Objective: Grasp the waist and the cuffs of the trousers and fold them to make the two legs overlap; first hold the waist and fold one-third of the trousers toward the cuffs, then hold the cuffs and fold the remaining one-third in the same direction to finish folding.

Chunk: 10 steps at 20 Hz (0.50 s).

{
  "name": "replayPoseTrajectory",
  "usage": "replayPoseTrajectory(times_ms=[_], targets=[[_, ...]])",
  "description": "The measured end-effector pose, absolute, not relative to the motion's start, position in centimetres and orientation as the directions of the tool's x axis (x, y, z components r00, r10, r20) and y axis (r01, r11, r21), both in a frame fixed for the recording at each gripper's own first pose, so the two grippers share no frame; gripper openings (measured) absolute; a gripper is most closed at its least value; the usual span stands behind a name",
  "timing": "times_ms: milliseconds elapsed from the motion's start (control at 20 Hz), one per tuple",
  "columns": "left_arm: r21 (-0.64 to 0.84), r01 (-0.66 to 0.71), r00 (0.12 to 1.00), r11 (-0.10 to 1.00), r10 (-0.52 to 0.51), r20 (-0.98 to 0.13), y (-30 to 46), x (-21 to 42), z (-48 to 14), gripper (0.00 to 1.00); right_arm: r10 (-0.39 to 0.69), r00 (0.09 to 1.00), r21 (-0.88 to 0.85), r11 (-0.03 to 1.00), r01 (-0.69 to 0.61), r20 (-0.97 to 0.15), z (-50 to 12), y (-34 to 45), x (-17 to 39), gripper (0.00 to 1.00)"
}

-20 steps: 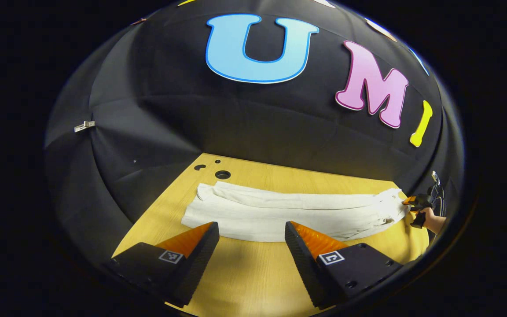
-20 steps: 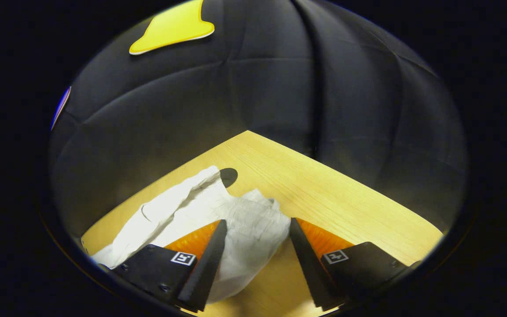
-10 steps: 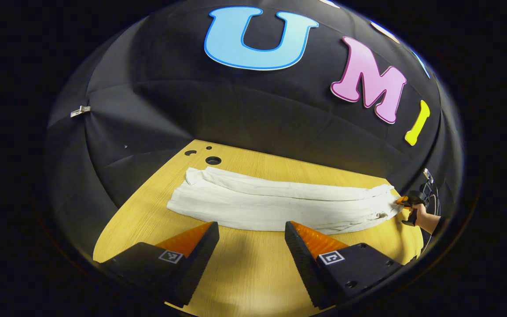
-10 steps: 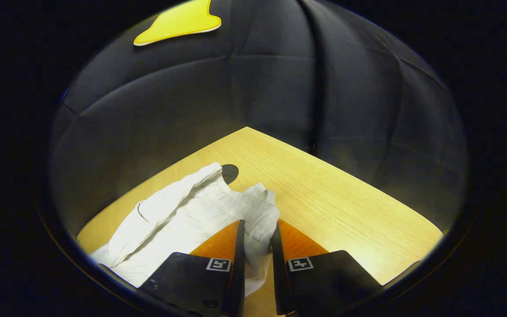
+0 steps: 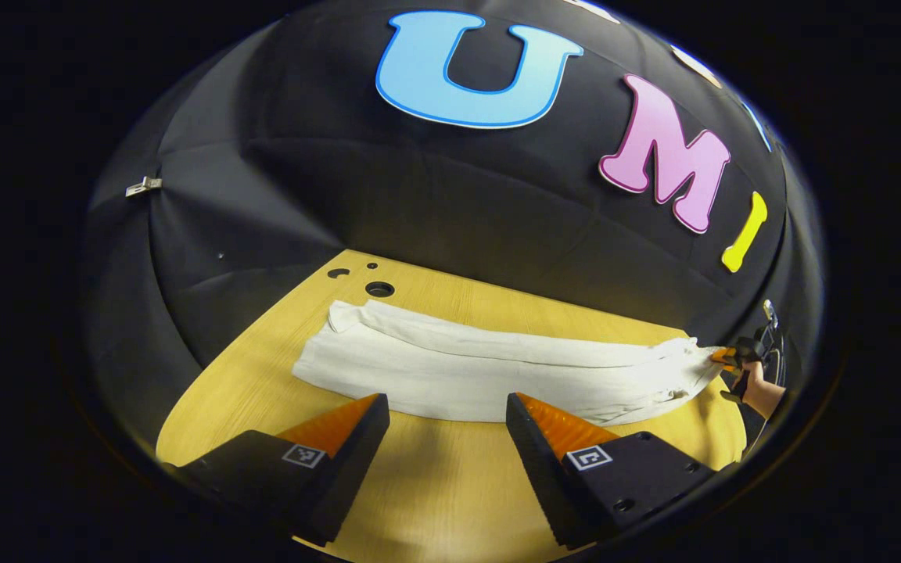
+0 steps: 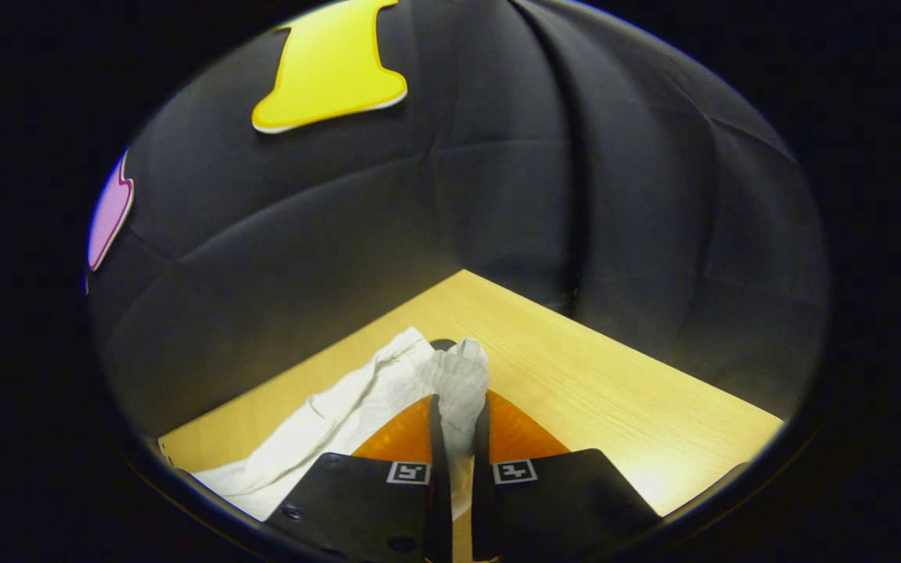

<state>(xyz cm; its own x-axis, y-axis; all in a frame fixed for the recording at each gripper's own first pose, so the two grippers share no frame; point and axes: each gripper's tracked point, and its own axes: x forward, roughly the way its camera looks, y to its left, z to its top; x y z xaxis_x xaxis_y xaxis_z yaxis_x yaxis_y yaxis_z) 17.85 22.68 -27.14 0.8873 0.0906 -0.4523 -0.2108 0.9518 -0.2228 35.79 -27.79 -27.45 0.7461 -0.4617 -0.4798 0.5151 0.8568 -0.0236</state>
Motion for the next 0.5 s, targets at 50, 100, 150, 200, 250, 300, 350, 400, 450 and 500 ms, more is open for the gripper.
replayPoseTrajectory(times_ms=[50,100,150,200,250,300,350,400,450,500], targets=[[-0.232,-0.221,0.893,0.947,0.101,-0.439,22.9,17.9,-26.7,0.96,-0.446,0.767,-0.004,0.865,0.501,-0.461,-25.8,-26.4,36.3,0.14],[-0.254,-0.229,0.9,0.94,0.105,-0.424,23.0,17.9,-26.2,0.96,-0.431,0.787,0.011,0.874,0.485,-0.441,-24.3,-25.1,36.4,0.14],[-0.274,-0.238,0.905,0.932,0.111,-0.411,23.2,17.8,-26.0,0.96,-0.416,0.806,0.015,0.886,0.464,-0.421,-23.3,-23.7,36.8,0.14],[-0.289,-0.248,0.908,0.925,0.118,-0.403,23.7,17.7,-25.8,0.96,-0.397,0.824,0.016,0.898,0.44,-0.403,-22.2,-22.2,36.8,0.14],[-0.302,-0.259,0.909,0.918,0.126,-0.396,24.4,17.6,-25.8,0.96,-0.376,0.841,0.019,0.91,0.415,-0.388,-21.4,-21.6,36.3,0.14],[-0.308,-0.269,0.91,0.913,0.137,-0.39,25.0,17.4,-25.7,0.96,-0.356,0.856,0.02,0.92,0.391,-0.374,-20.7,-22.3,35.0,0.14],[-0.312,-0.285,0.91,0.906,0.154,-0.384,25.8,17.3,-25.6,0.96,-0.342,0.865,0.011,0.928,0.372,-0.367,-20.7,-22.1,34.0,0.13],[-0.318,-0.295,0.911,0.901,0.165,-0.377,26.5,17.1,-25.5,0.96,-0.328,0.872,-0.002,0.936,0.351,-0.363,-20.7,-21.5,33.1,0.14],[-0.33,-0.301,0.913,0.895,0.17,-0.372,27.0,17.2,-25.4,0.96,-0.302,0.886,-0.009,0.948,0.319,-0.353,-20.7,-20.4,32.7,0.14],[-0.346,-0.307,0.914,0.887,0.174,-0.366,27.5,17.2,-25.4,0.96,-0.275,0.899,-0.017,0.958,0.287,-0.339,-21.0,-19.5,32.8,0.14]])
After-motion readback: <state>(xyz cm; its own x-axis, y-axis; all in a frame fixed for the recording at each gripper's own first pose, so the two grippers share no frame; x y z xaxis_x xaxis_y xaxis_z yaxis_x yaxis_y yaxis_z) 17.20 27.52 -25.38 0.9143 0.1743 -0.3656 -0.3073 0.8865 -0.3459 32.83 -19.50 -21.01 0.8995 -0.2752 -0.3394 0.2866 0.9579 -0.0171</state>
